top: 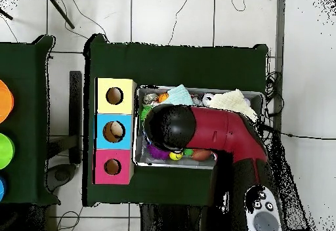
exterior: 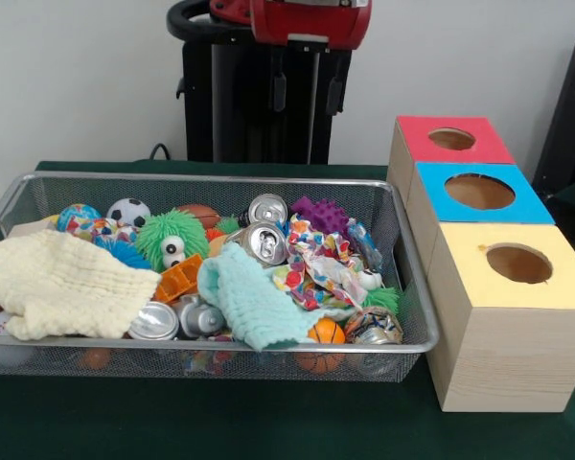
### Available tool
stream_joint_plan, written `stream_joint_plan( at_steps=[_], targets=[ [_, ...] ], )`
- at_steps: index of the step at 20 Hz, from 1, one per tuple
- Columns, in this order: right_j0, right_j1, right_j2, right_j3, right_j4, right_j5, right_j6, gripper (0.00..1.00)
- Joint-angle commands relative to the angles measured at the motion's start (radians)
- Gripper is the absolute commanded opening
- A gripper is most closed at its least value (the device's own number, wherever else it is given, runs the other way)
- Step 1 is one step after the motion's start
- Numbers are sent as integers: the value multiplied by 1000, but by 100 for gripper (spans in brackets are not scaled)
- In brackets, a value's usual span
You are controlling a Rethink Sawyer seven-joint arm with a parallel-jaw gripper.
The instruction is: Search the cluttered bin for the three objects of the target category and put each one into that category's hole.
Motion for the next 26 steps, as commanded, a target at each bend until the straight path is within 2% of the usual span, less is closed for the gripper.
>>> stream_joint_plan(
  at_steps=[1,14,26],
  targets=[
    [-30,23,109,92,-49,-104,-96,100],
    [-32,96,135,123,-69,-214,-66,100],
    [-30,196,147,104,-94,-296,-52,100]
  ],
)
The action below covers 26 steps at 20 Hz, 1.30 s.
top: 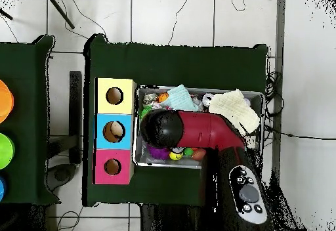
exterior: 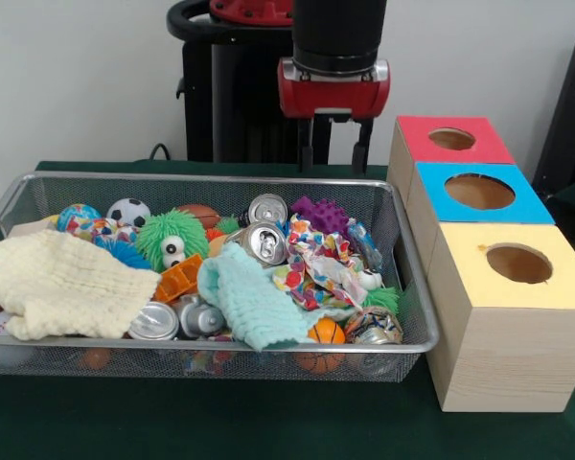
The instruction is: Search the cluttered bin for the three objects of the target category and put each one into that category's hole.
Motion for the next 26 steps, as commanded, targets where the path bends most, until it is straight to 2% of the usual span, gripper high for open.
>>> stream_joint_plan(
  at_steps=[1,7,14,26],
  targets=[
    [-22,90,94,46,-86,-99,-51,100],
    [-20,127,104,27,-93,-114,-43,100],
    [-17,133,111,6,-95,-95,-38,100],
    [-26,173,106,23,-115,-152,-30,100]
  ],
)
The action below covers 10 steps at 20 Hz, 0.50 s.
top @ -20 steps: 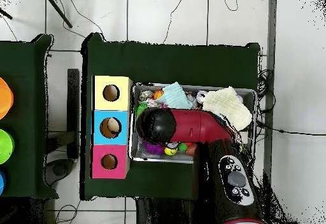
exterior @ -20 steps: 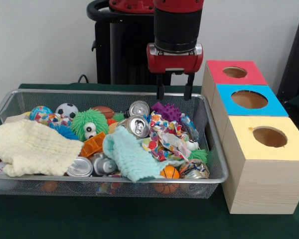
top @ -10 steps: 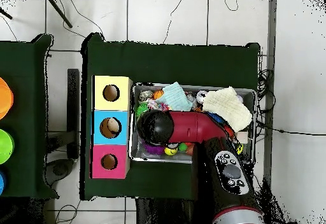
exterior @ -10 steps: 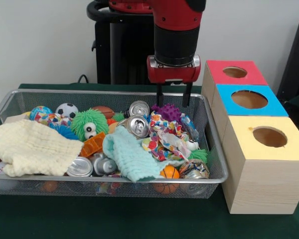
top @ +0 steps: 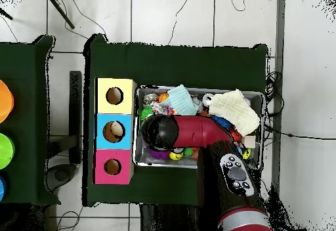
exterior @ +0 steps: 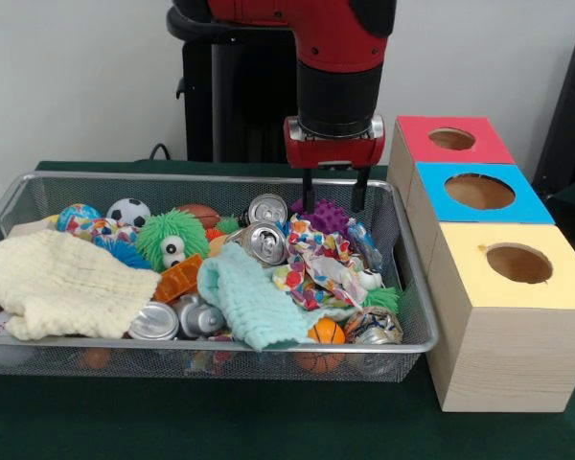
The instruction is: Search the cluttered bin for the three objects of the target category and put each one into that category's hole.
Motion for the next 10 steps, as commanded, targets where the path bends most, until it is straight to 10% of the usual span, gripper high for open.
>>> stream_joint_plan(
  at_steps=[1,10],
  targets=[
    [-26,46,99,23,-69,-103,-32,100],
    [-38,66,99,28,-79,-125,-45,100]
  ],
)
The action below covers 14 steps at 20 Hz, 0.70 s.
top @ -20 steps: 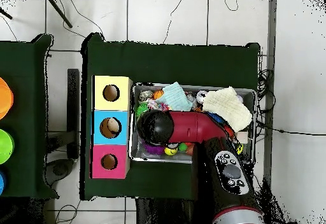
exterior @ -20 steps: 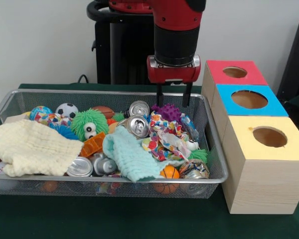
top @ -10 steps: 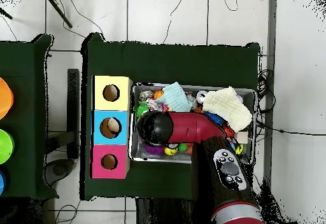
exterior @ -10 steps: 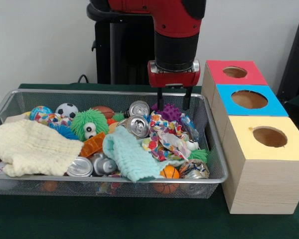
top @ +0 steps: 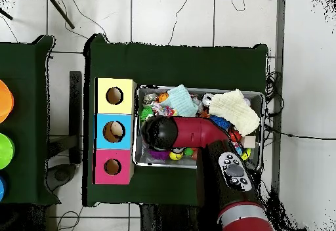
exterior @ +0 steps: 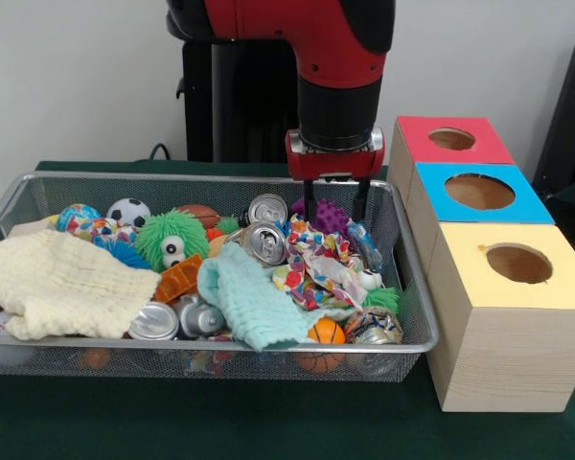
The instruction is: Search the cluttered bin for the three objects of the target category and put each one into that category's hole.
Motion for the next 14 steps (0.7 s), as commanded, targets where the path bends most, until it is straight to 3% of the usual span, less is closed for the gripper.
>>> stream_joint_plan(
  at_steps=[1,14],
  targets=[
    [-39,33,100,31,-80,-97,-46,100],
    [-61,113,94,49,-132,-198,-14,100]
  ],
)
